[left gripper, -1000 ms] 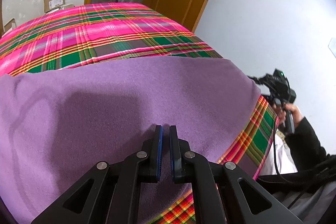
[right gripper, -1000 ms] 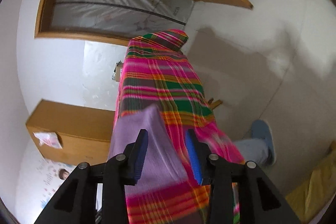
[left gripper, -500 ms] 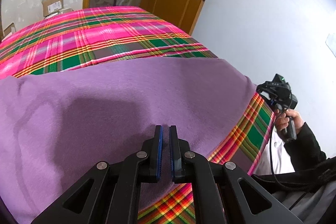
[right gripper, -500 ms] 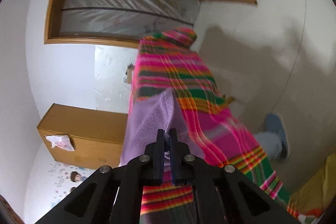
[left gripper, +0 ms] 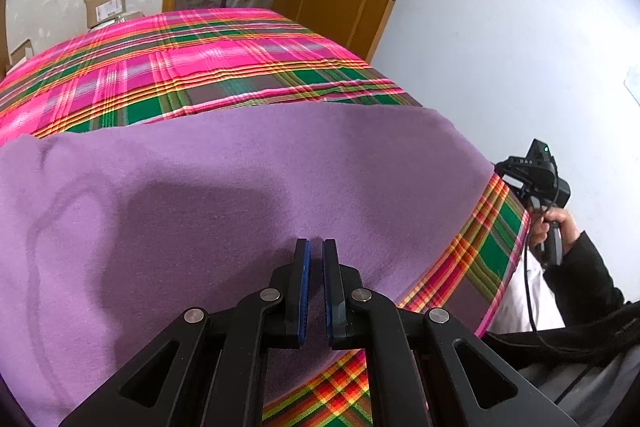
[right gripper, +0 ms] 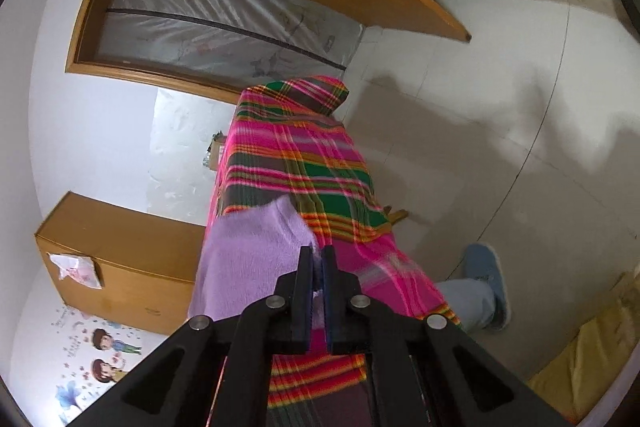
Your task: Fold clothes
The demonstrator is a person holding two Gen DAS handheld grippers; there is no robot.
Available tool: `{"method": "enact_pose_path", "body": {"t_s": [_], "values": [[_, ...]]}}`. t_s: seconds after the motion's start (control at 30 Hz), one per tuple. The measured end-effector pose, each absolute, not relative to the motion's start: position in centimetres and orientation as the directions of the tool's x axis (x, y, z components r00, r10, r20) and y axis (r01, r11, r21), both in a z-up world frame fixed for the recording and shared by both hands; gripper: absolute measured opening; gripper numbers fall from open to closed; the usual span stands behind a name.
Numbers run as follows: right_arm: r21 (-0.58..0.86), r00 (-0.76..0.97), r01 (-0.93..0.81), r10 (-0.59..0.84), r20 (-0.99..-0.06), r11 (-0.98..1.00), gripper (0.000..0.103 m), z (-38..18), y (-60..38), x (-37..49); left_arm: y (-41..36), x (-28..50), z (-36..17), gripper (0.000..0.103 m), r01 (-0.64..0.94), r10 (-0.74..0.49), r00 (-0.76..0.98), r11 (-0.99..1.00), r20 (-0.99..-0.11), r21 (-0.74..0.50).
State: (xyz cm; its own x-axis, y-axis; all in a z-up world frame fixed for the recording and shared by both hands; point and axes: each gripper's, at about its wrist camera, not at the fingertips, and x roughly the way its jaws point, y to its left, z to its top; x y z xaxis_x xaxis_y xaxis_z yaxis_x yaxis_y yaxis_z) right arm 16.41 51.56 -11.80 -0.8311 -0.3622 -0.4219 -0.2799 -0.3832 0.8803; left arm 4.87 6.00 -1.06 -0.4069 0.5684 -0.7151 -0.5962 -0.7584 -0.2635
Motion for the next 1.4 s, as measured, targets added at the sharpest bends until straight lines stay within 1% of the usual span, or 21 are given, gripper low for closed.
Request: {"method": "enact_pose_path", "body": {"t_s": [0.03,0.07,0.13,0.17,0.2,0.27,0.37,0.43,0.47,0.5,0.53,0.7,0.73,0.77,0.83,0.87,0.93,1.03,1.13,1.27,1.4], "values": [[0.873,-0.826,-0.284,-0.361,-0.433,-0.395,0.005,-11.6,51.5,16.1,6.0,4.9,-1.1,0.006,-0.595,0.569,-0.407,-0.759,-0.714,-0.265],[0.862,-0.816,-0.297,-0.359,-0.453,-0.411,0.009,-11.3,51.6,15.8,5.9,4.9,-1.0,0.006,-0.594,0.570,-0.408,-0.759,-0.713,-0.266],[0.841,-0.810,-0.341,-0.323,-0.489,-0.419,0.012,-11.2,52.3,15.7,5.8,4.8,-1.0,0.006,-0.592,0.571,-0.409,-0.759,-0.711,-0.269],[0.831,-0.806,-0.363,-0.305,-0.507,-0.422,0.020,-11.2,52.7,15.7,5.8,4.8,-1.0,0.006,-0.591,0.572,-0.410,-0.760,-0.710,-0.271],[0.832,-0.812,-0.368,-0.293,-0.506,-0.415,0.032,-11.2,53.1,15.9,5.7,4.8,-1.0,0.006,-0.589,0.571,-0.412,-0.761,-0.710,-0.270],[0.837,-0.824,-0.350,-0.287,-0.489,-0.421,0.041,-10.6,53.2,15.8,5.6,4.6,-1.0,0.006,-0.586,0.568,-0.416,-0.765,-0.710,-0.268],[0.843,-0.824,-0.299,-0.324,-0.464,-0.447,0.041,-9.6,52.4,14.8,5.3,4.2,-0.9,0.006,-0.573,0.560,-0.429,-0.775,-0.709,-0.265],[0.829,-0.816,-0.226,-0.366,-0.447,-0.511,0.039,-8.2,50.5,13.5,5.0,4.0,-0.7,0.006,-0.556,0.542,-0.455,-0.793,-0.706,-0.251],[0.820,-0.810,-0.187,-0.387,-0.440,-0.541,0.032,-7.5,49.6,12.9,4.8,3.8,-0.5,0.006,-0.544,0.532,-0.470,-0.803,-0.704,-0.243],[0.801,-0.805,-0.146,-0.401,-0.438,-0.581,0.029,-6.5,48.3,12.3,4.5,3.6,-0.3,0.006,-0.529,0.522,-0.489,-0.815,-0.699,-0.239],[0.779,-0.798,-0.104,-0.415,-0.436,-0.618,0.029,-5.5,47.0,11.7,4.2,3.5,-0.1,0.006,-0.512,0.512,-0.508,-0.826,-0.693,-0.235],[0.660,-0.764,0.011,-0.433,-0.479,-0.751,0.029,-2.2,41.6,9.1,1.7,2.2,0.3,0.007,-0.388,0.419,-0.597,-0.897,-0.683,-0.211],[0.645,-0.752,0.034,-0.445,-0.487,-0.763,0.029,-1.9,40.6,8.6,1.0,1.8,0.2,0.009,-0.356,0.401,-0.606,-0.909,-0.687,-0.216],[0.630,-0.735,0.050,-0.456,-0.503,-0.775,0.029,-1.7,39.5,7.9,0.3,1.4,0.1,0.012,-0.325,0.383,-0.613,-0.920,-0.691,-0.221],[0.594,-0.706,0.046,-0.447,-0.549,-0.803,0.029,-1.8,38.0,7.1,-0.8,1.0,-0.6,0.012,-0.274,0.346,-0.610,-0.936,-0.713,-0.220],[0.555,-0.687,0.026,-0.418,-0.594,-0.831,0.029,-2.1,37.3,6.4,-1.4,0.7,-0.9,0.012,-0.249,0.328,-0.607,-0.943,-0.724,-0.219],[0.523,-0.677,-0.008,-0.381,-0.630,-0.852,0.028,-2.3,37.1,5.7,-2.2,0.5,-1.3,0.012,-0.241,0.339,-0.597,-0.940,-0.727,-0.241],[0.497,-0.690,0.001,-0.360,-0.628,-0.868,0.028,-1.2,36.2,5.5,-2.9,0.8,-1.0,0.012,-0.236,0.338,-0.613,-0.941,-0.714,-0.243],[0.487,-0.680,0.115,-0.426,-0.597,-0.866,0.028,-0.3,33.6,5.0,-4.1,0.9,-0.4,0.012,-0.217,0.328,-0.638,-0.945,-0.696,-0.246],[0.469,-0.625,0.253,-0.513,-0.588,-0.846,0.028,0.1,29.1,4.6,-5.2,0.3,-0.4,0.012,-0.183,0.305,-0.648,-0.952,-0.697,-0.246],[0.420,-0.593,0.323,-0.528,-0.608,-0.848,0.028,0.5,25.8,3.4,-5.4,0.1,0.0,0.012,-0.184,0.298,-0.650,-0.954,-0.699,-0.235]]}}
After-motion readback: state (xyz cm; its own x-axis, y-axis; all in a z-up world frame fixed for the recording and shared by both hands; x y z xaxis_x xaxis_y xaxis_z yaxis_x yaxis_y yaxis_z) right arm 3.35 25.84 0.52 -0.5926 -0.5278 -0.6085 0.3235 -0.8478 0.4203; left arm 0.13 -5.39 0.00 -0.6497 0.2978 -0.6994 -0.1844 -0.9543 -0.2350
